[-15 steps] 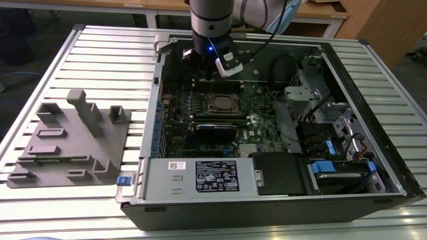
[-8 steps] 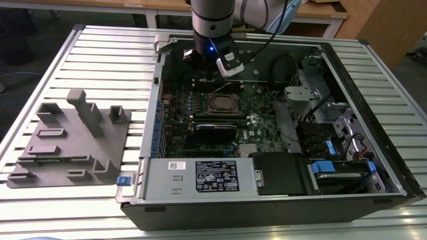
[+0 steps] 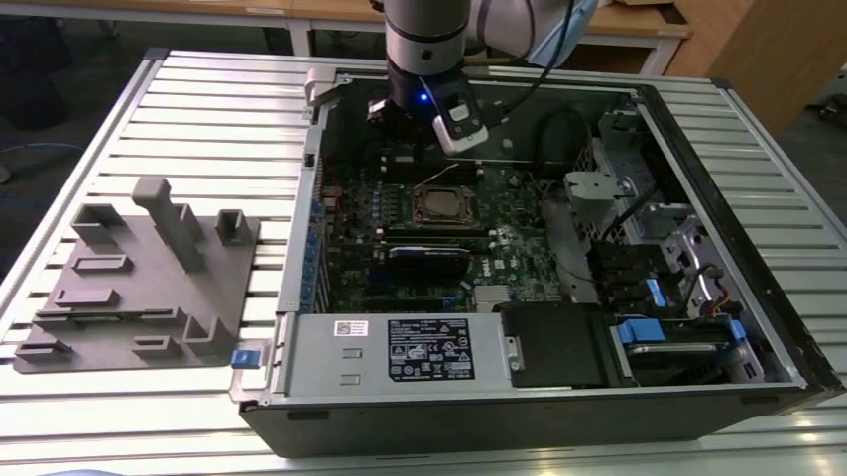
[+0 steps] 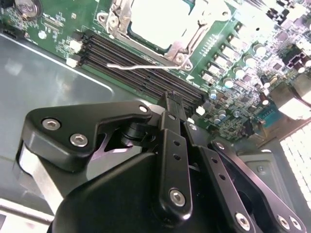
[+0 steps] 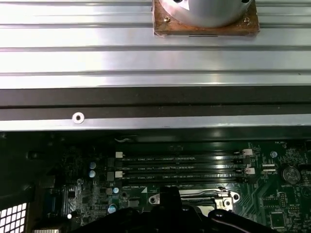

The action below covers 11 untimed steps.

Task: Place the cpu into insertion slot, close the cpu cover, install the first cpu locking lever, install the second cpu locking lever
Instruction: 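Install the first cpu locking lever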

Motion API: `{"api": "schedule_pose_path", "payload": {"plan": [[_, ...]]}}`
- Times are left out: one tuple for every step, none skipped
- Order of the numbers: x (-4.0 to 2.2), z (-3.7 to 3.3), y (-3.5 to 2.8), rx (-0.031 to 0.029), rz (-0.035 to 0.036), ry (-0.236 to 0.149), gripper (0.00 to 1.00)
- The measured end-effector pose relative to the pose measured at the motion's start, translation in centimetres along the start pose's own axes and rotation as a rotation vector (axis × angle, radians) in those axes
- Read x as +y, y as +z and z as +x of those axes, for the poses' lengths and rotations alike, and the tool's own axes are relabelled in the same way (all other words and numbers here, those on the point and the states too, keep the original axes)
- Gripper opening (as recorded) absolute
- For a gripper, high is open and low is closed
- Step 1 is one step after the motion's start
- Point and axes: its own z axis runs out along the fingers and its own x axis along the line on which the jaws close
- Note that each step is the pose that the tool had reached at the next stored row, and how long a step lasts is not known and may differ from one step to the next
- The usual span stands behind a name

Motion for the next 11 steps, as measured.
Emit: {"api": "schedule_pose_path", "payload": {"plan": [[0.03,-0.11,0.03,-0.0003,0.0033,0.0,0.11],[0.05,-0.23,0.07,-0.0005,0.0056,0.001,0.11],[0.07,-0.32,0.11,-0.0007,0.0072,0.001,0.11],[0.09,-0.39,0.15,-0.0007,0.009,0.001,0.11],[0.1,-0.45,0.19,-0.0008,0.0106,0.001,0.11],[0.12,-0.51,0.24,-0.0009,0.0123,0.001,0.11],[0.13,-0.58,0.29,-0.001,0.0136,0.001,0.11],[0.13,-0.67,0.35,-0.0012,0.0145,0.001,0.11],[0.15,-0.7,0.41,-0.0011,0.0166,0.001,0.11],[0.17,-0.72,0.46,-0.0012,0.0189,0.001,0.11],[0.18,-0.77,0.52,-0.0013,0.0195,0.001,0.11]]}}
